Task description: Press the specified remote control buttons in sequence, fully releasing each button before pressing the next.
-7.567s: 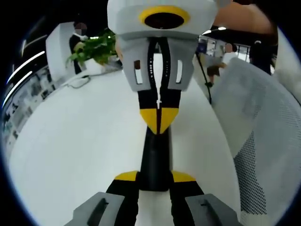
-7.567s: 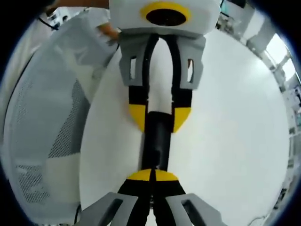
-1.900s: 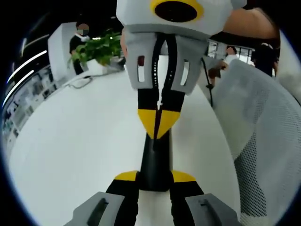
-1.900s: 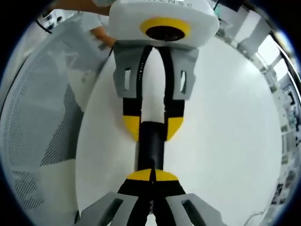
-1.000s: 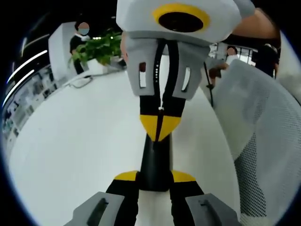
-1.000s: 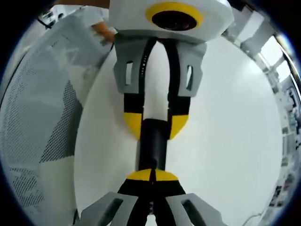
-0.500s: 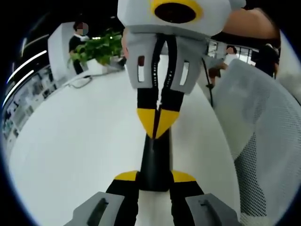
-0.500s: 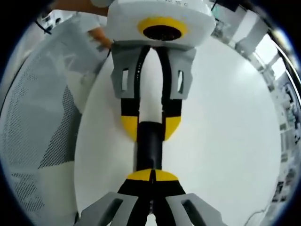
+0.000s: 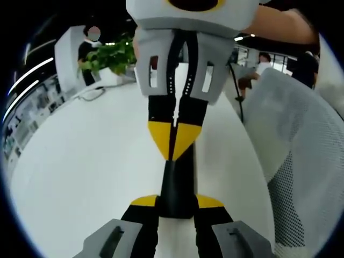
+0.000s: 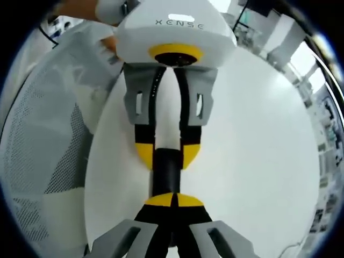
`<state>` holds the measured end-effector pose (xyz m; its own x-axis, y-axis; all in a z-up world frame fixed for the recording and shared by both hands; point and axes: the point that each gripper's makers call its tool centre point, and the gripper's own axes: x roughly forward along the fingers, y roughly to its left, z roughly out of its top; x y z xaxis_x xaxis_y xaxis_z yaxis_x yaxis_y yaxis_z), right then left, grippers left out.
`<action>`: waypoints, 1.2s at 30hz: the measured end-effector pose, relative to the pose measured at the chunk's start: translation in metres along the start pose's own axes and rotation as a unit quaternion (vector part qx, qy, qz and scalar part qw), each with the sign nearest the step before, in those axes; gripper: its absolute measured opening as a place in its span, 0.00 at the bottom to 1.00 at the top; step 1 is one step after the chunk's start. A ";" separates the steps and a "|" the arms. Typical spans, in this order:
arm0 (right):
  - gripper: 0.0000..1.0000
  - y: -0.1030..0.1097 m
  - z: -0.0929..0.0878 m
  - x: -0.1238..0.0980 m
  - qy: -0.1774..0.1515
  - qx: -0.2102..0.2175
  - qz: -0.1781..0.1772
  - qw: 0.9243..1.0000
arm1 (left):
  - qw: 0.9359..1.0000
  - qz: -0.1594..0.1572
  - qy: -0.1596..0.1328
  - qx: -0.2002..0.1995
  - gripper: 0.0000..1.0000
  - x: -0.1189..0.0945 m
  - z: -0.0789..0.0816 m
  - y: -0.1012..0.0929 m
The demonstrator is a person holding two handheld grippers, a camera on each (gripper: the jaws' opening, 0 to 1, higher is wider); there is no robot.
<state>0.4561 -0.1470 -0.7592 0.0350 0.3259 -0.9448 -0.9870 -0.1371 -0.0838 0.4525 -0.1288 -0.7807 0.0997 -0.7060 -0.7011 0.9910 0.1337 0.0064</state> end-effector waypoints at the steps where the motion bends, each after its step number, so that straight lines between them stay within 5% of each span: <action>1: 0.00 0.000 0.001 0.000 0.000 -0.002 0.001 1.000 | 1.000 0.000 0.000 0.000 0.24 0.000 0.000 0.000; 36: 0.00 0.009 -0.003 0.016 0.020 -0.010 0.017 1.000 | 1.000 0.001 -0.001 -0.001 0.24 0.000 0.000 0.000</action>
<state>0.4485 -0.1456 -0.7759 0.0088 0.2829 -0.9591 -0.9843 -0.1667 -0.0582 0.4521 -0.1287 -0.7806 0.1027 -0.7067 -0.7000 0.9905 0.1373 0.0067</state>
